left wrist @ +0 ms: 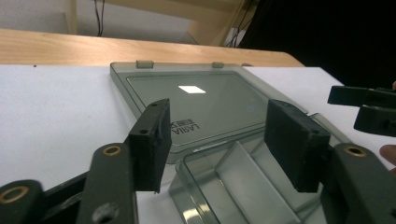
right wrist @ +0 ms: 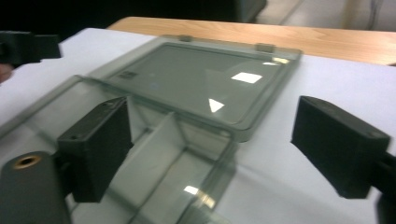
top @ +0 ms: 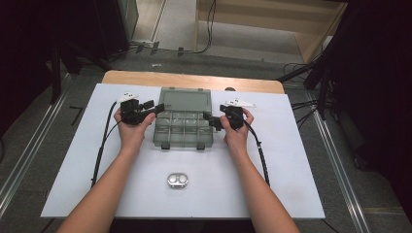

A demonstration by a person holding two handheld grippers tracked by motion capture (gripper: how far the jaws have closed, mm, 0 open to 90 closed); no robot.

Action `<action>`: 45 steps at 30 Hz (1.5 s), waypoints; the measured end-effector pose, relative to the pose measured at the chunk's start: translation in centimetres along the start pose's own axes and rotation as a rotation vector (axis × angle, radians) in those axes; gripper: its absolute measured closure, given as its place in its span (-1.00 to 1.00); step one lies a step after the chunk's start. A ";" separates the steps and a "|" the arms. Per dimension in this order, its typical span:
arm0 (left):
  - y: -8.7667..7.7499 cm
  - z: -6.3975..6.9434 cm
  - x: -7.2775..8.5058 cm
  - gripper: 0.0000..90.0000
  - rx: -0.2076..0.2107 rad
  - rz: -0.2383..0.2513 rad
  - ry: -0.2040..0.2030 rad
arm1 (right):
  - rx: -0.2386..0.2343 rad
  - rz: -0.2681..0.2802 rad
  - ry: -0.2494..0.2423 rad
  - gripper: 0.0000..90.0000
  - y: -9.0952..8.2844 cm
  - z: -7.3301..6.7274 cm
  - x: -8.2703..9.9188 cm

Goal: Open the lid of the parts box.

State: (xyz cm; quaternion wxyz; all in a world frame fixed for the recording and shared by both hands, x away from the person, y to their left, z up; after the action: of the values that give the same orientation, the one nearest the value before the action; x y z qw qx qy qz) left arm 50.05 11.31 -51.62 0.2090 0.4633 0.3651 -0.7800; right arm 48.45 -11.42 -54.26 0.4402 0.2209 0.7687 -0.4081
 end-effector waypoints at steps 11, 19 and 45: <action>-2.9 1.5 1.4 -0.78 0.057 0.011 0.067 | -0.047 0.028 -0.049 -1.00 -2.3 -1.7 0.8; -5.0 2.8 1.6 -1.00 0.094 0.029 0.119 | -0.061 0.040 -0.084 -1.00 -3.9 -3.1 1.3; -11.8 4.0 4.9 -1.00 0.080 0.060 0.196 | -0.087 0.056 -0.123 -1.00 -8.0 -5.3 3.6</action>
State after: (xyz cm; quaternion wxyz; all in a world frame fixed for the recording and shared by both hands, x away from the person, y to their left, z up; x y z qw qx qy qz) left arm 37.54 15.99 -50.26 0.1769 0.5563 0.3381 -0.7382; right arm 38.40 -11.74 -52.40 0.5070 0.1977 0.7507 -0.3745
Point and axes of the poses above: each handheld gripper's, and its own axes: y roughly forward along the jaws, x roughly out of its underside, z roughly to its right, the point moved 10 cm from there along y, roughly forward along the jaws, and after that the axes turned 1 degree about y, right-handed, at the moved point
